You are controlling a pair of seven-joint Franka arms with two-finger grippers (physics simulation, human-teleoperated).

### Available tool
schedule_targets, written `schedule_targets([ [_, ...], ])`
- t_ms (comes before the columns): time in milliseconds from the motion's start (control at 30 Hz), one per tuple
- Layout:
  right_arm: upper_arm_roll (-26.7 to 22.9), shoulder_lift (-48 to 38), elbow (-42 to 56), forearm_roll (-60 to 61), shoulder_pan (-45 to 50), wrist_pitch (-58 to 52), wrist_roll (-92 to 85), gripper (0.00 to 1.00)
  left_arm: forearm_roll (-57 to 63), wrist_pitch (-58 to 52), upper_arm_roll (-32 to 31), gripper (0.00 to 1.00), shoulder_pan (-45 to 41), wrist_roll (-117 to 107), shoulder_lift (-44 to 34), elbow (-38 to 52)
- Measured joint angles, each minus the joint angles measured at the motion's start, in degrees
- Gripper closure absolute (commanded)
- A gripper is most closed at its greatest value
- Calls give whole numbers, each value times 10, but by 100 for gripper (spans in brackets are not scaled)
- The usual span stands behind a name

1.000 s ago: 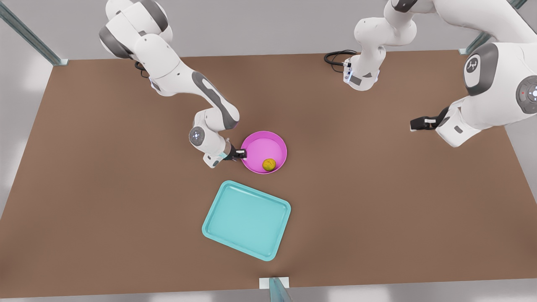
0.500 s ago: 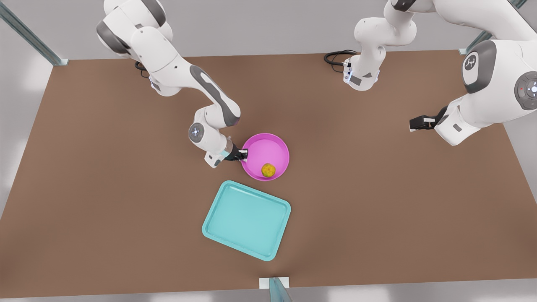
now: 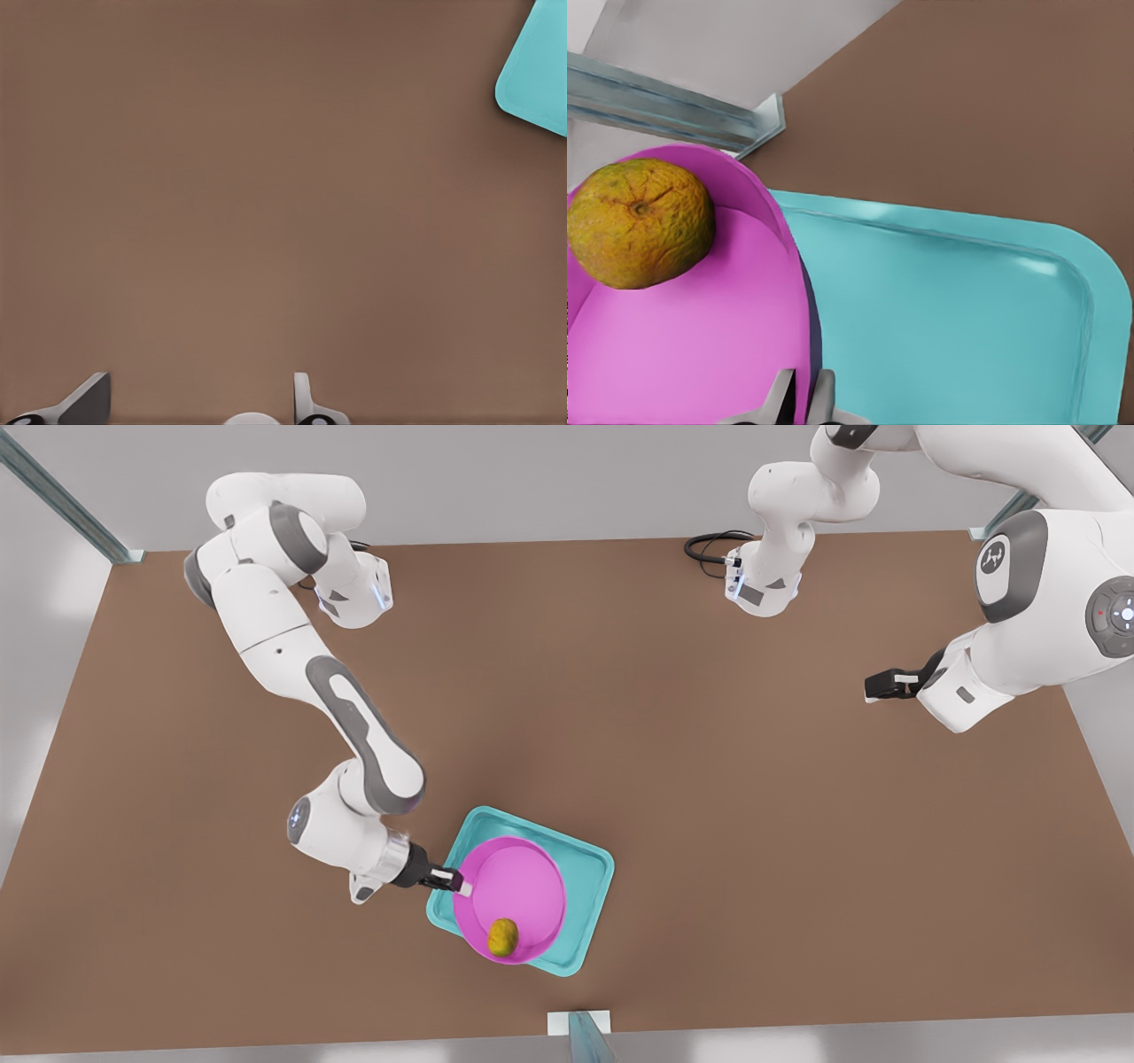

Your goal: Place the orange on the plate with the left arm and the plate on the tray with the right arm

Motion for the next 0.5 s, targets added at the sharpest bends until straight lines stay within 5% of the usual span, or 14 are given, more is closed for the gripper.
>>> schedule_targets([
  [333,-2,20,12,-15,5,-35,-15,79,0,0,0,0,0,0,0,-2],
  [367,-2,21,13,-15,5,-37,-16,59,0,0,0,0,0,0,0,-3],
  [400,-2,22,13,-17,5,-39,-16,0,0,0,0,0,0,0,0,-3],
  [500,-2,24,14,-20,4,-43,-19,0,0,0,0,0,0,0,0,-3],
])
